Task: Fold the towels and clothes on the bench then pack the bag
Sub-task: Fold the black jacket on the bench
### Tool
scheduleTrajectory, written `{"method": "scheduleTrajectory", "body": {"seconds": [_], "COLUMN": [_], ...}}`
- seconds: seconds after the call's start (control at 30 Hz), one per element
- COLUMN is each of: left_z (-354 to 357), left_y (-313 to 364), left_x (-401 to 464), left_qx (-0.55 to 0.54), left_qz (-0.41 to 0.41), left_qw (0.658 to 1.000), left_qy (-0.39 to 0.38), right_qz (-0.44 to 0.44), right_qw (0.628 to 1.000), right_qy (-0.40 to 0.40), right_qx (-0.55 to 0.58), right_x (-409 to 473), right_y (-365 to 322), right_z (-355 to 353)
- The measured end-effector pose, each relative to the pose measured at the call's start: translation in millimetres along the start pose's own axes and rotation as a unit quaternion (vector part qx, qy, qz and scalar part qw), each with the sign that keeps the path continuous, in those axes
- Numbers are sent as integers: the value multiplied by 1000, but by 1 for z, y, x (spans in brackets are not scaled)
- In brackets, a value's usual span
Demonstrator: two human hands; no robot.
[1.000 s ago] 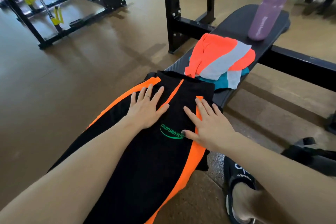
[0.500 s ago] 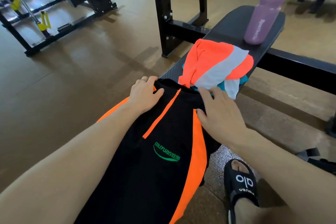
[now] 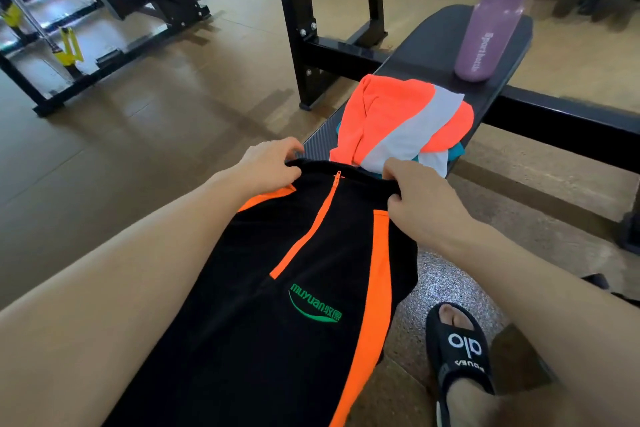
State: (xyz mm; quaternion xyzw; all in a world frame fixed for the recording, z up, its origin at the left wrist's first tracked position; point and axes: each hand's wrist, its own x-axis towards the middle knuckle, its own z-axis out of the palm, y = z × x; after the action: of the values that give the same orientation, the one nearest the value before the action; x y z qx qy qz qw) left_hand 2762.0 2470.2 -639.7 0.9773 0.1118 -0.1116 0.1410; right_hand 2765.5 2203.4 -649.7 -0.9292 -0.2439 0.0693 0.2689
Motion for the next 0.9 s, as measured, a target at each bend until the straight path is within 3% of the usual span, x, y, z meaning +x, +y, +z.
{"method": "scheduleTrajectory", "body": {"seconds": [0.1,0.27,0.4,0.47,0.6,0.77,0.9], "left_z": [-5,-17,-29,-33,-28,-31,-36], "left_y": [-5,-28,-29,-21,-7,0,8], "left_x": [-3,-21,-15,-8,3,-1,-3], "left_qx": [25,12,-6,-13,-52,-88,31], "left_qz": [1,-5,37,18,-95,-83,-89], "left_qw": [1000,994,998,996,994,992,994], "left_qy": [-6,-104,52,83,13,-23,-51], "right_qz": [-9,-2,19,22,57,78,67], "right_qw": [1000,999,997,995,996,993,989], "right_qy": [0,-7,-69,-89,-71,-75,-67], "right_qx": [0,39,41,25,7,46,111], "right_x": [-2,0,-1,-1,-1,-2,-4], "right_y": [3,0,-2,-1,3,-2,-13], "right_z": [-1,0,8,12,10,4,1]}}
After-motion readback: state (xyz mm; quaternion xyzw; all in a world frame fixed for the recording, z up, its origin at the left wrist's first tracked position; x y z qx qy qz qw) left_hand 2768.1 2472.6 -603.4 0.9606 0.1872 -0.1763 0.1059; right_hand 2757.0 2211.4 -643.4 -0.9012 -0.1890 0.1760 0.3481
